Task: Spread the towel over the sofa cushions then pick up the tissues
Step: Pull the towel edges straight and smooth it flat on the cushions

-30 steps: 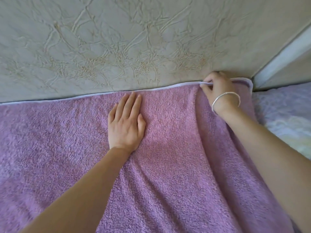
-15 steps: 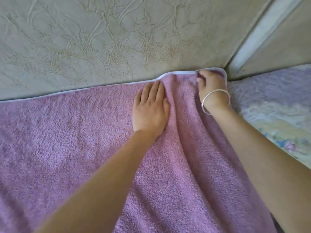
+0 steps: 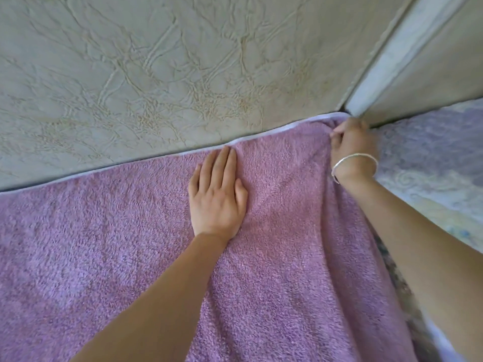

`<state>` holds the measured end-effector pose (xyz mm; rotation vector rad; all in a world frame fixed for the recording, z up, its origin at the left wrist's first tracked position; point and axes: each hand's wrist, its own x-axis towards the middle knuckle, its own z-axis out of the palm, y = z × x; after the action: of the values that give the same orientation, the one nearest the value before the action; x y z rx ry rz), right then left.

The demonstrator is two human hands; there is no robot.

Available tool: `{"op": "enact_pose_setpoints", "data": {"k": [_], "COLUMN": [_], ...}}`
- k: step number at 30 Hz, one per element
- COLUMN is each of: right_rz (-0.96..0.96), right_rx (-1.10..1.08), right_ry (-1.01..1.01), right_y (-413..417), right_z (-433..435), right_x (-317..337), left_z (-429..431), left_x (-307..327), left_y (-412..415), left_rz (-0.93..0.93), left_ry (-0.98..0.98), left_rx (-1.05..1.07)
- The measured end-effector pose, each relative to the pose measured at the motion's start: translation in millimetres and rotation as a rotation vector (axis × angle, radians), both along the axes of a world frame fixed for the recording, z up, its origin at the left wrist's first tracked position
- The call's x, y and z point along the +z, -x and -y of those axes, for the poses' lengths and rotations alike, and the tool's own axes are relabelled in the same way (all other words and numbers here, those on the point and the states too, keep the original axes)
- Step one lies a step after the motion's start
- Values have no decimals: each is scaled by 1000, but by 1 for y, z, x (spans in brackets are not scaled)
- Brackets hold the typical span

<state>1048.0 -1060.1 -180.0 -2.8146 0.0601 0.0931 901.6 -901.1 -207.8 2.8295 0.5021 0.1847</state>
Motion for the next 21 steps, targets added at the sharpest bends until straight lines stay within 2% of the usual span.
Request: {"op": "enact_pose_setpoints", "data": {"k": [3,6,16,21], "right_rz": [-15,-36,-29,-64], "right_rx": [92,56,34,12], "right_ry": [-156,-186,114,123], "right_y": [-4,-8,16,15], "right_z": [1,5,-18,-21], "right_x": [-3,-5,-20,-27], "left_z": [-2,0,0,37], "left_x": [-4,-3,3,10], "left_y": [-1,-2,-1,-36], "left_rz": [0,4,-22,-62], "left_ry": [-17,-24,-38,-31], "left_rx": [-5,1,5,-84]}}
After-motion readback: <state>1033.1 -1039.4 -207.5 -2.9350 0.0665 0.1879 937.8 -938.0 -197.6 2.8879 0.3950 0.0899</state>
